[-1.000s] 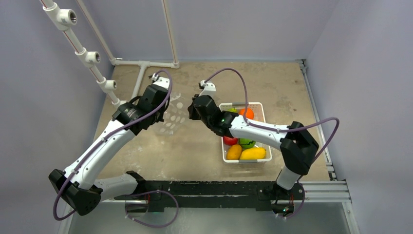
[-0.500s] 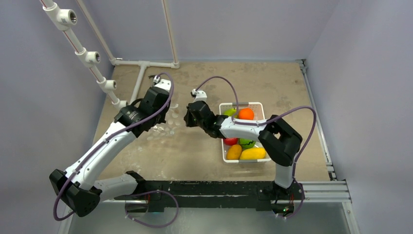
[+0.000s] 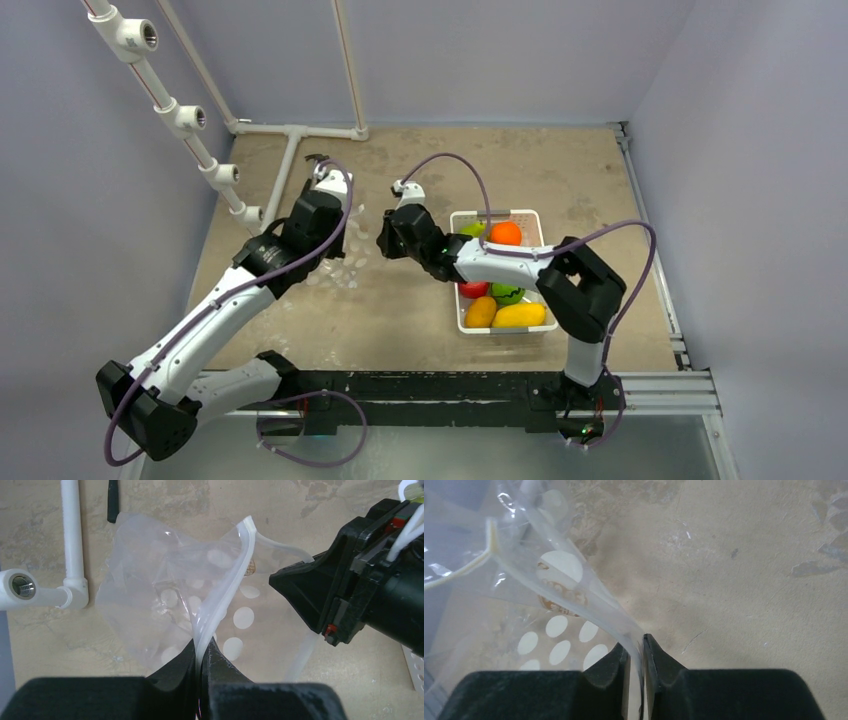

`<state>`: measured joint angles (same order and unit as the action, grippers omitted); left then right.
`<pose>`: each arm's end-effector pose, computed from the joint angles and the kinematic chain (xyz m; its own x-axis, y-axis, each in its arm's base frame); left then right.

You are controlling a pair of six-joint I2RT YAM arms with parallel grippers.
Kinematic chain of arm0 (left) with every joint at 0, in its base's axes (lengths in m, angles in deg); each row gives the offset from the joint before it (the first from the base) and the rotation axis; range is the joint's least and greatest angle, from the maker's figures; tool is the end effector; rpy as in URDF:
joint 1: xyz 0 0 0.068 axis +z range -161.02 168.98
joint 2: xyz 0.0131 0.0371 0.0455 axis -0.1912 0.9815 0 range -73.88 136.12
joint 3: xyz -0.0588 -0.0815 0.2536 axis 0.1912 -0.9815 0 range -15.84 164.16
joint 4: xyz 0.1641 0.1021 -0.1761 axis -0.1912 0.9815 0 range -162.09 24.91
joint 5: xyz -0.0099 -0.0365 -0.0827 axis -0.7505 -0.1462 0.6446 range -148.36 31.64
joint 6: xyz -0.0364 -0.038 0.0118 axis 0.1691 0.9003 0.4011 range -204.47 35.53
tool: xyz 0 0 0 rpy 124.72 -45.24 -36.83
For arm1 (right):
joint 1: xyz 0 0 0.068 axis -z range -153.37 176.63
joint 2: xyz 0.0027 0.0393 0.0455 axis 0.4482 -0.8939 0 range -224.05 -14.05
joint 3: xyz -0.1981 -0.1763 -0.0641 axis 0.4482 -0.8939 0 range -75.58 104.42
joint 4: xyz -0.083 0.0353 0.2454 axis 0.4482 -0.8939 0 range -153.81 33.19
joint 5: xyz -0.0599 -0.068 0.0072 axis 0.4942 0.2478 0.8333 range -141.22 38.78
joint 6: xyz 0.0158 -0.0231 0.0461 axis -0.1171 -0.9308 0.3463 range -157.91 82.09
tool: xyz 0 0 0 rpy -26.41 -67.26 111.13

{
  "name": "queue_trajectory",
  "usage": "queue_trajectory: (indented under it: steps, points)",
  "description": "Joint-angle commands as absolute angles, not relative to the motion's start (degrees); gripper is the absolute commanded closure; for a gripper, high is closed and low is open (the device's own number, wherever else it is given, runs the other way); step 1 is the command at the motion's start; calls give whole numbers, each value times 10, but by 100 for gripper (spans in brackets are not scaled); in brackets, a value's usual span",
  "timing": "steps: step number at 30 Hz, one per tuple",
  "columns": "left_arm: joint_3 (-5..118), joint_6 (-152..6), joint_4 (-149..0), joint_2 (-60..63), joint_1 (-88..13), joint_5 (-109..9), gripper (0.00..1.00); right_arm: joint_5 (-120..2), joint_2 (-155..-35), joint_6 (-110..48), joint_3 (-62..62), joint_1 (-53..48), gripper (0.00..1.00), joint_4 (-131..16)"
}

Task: Place the food in the zip-top bag and seal the zipper
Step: Open the zipper of the food storage bag at the center of the board, then pick up the fake fruit from the bin.

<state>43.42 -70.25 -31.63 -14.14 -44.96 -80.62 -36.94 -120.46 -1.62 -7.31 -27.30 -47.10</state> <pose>0.1845 -0.1078 0.3294 -0.5957 0.1268 -0.7931 0.1372 0.9890 0.0551 0.2543 0.3341 0.2109 -0.6139 0.1313 -0.7784 -0.3625 0.8290 0.4258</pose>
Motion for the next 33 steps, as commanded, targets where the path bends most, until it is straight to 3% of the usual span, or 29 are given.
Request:
queue_trajectory:
  steps: [1,3,7,13,22,33]
  points:
    - [414,-695,-378,-161,-450,-811,100,-362,-1137,-28,-66,-271,76,-470]
    - [404,-691,-388,-167,-450,-823,100,-350,-1118,-29,-66,-271,61,-476]
    - [393,-684,-395,-168,-450,-832,100,-339,-1081,-31,-60,-271,41,-499]
    - [368,-676,-408,-175,-450,-827,100,-318,-1014,-31,-71,-271,25,-542]
    - [353,-682,-416,-190,-450,-810,100,-231,-938,-21,-90,-261,18,-643]
    - [345,-686,-421,-210,-450,-784,100,-201,-882,17,-165,-189,18,-727]
